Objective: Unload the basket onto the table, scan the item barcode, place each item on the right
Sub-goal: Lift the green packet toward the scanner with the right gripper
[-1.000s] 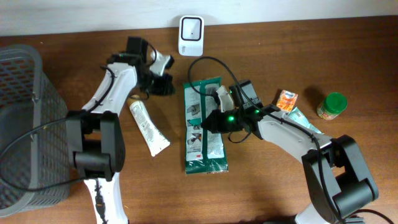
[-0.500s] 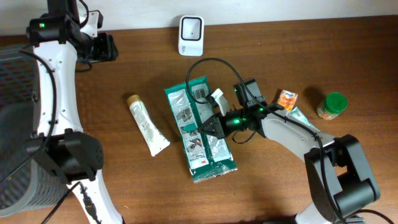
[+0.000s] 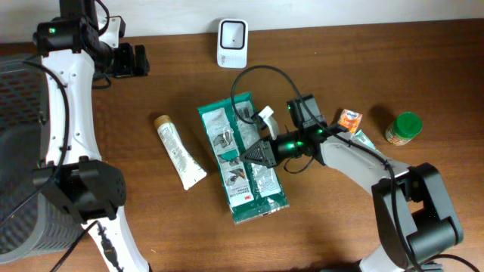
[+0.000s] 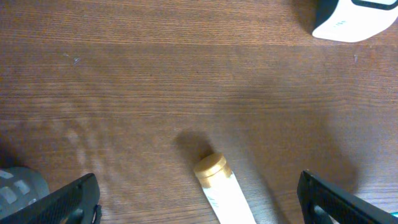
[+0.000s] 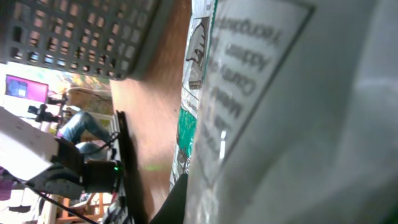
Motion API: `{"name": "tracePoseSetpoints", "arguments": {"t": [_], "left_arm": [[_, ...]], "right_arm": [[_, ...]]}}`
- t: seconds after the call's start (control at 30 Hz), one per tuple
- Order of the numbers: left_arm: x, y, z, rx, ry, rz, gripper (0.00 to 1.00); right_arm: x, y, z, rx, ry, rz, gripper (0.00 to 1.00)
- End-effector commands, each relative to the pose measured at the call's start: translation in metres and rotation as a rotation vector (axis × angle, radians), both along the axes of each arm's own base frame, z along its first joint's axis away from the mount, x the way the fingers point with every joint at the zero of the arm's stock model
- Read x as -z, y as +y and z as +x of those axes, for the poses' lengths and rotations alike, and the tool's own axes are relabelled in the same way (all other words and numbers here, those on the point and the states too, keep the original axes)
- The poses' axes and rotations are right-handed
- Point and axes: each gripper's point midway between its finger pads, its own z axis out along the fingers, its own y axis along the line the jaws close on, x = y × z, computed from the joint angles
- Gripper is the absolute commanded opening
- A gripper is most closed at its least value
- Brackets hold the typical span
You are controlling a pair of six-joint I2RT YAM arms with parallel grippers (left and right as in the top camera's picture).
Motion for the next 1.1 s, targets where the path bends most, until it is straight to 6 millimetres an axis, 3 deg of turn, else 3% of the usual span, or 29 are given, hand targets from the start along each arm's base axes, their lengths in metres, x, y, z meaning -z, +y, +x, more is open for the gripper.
{"name": "tracePoseSetpoints", "arguments": {"t": [0.0,0.03,0.1,0.3,0.37,0.43,0.5,0.57,0.67,0.77,0.83,0.87,0.93,1.07], "left_arm": [[-0.015,0.001,-0.002,0.001,-0.034,0.012,0.99],[-0.015,0.001,-0.002,0.001,-0.034,0.012,0.99],[-0.015,0.001,-0.002,0.001,-0.034,0.012,0.99],[-0.015,0.001,-0.002,0.001,-0.034,0.012,0.99],[-0.015,0.001,-0.002,0.001,-0.034,0.012,0.99],[-0.015,0.001,-0.002,0.001,-0.034,0.012,0.99],[-0.015,0.001,-0.002,0.001,-0.034,0.012,0.99],[-0.015,0.001,-0.002,0.001,-0.034,0.012,0.99],[-0.015,0.001,-0.002,0.001,-0.034,0.012,0.99],[-0.015,0.001,-0.002,0.001,-0.034,0.012,0.99],[-0.015,0.001,-0.002,0.001,-0.034,0.012,0.99],[-0.015,0.001,-0.002,0.001,-0.034,0.012,0.99],[-0.015,0.001,-0.002,0.001,-0.034,0.012,0.99],[-0.015,0.001,-0.002,0.001,-0.034,0.012,0.99]], "right_arm": [[-0.046,0.004,0.01,-0.031,-0.081,0.088,0.04],[-0.08,0.003,0.016,-0.025,-0.151,0.109,0.04],[-0.125,0.0,0.015,-0.01,-0.21,0.097,0.04],[-0.198,-0.032,-0.018,0.039,-0.402,-0.074,0.04],[-0.203,-0.036,-0.02,0.06,-0.429,-0.096,0.04],[-0.186,-0.049,0.001,0.155,-0.456,-0.241,0.04],[-0.166,-0.07,0.04,0.337,-0.512,-0.473,0.04],[-0.161,-0.079,0.073,0.43,-0.546,-0.635,0.04],[-0.162,-0.085,0.15,0.461,-0.597,-0.934,0.04],[-0.157,-0.093,0.206,0.525,-0.733,-1.196,0.04],[-0.149,-0.114,0.247,0.66,-0.876,-1.492,0.04],[-0.14,-0.115,0.262,0.631,-0.93,-1.585,0.04],[-0.115,-0.114,0.28,0.568,-0.975,-1.705,0.04],[-0.061,-0.111,0.284,0.37,-0.969,-1.938,0.04]]}}
